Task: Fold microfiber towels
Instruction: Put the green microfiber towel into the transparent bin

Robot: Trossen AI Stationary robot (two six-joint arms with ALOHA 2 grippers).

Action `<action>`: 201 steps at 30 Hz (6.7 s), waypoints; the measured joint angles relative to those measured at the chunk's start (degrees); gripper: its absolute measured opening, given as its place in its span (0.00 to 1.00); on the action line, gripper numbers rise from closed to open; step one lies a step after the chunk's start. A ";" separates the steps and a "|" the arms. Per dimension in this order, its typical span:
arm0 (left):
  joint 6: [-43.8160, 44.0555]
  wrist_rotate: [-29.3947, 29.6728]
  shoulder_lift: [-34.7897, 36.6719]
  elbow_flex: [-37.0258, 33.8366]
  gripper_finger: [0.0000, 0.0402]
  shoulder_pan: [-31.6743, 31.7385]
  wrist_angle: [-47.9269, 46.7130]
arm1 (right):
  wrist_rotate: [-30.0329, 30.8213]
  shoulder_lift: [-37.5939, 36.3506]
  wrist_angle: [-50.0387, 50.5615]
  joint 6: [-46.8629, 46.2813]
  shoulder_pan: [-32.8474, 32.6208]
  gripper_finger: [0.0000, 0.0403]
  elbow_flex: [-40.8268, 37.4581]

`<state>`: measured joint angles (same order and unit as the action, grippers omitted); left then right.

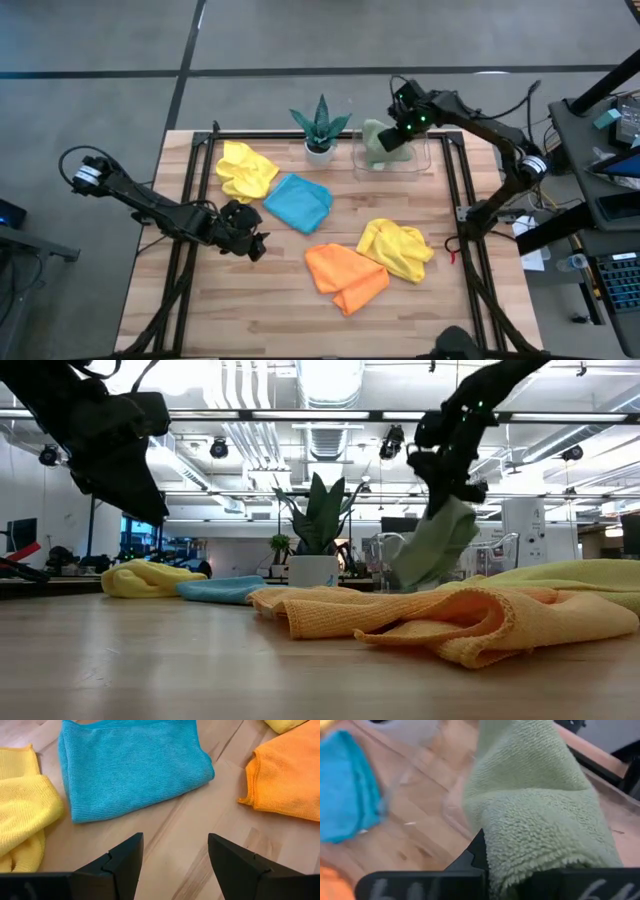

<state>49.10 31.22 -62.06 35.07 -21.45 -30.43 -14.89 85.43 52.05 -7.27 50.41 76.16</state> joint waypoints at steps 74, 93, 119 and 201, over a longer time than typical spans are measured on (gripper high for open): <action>-4.49 14.37 -0.68 -2.93 0.52 0.17 16.59 | -0.31 -4.54 -1.79 5.74 -0.39 0.03 -0.94; -4.55 14.51 -0.68 -2.93 0.52 0.17 16.50 | 0.07 -4.30 -2.91 4.05 -0.42 0.03 -3.64; -4.57 14.75 -0.68 -2.93 0.52 0.17 16.50 | 11.47 -4.26 -5.40 6.05 -0.39 0.14 -8.55; -6.51 17.79 -0.68 -2.93 0.52 0.46 21.02 | 15.92 -1.97 -9.30 8.35 -1.45 0.13 -8.21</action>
<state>42.59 49.01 -62.74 32.14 -20.99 -9.41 1.03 83.45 42.75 1.08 48.97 67.95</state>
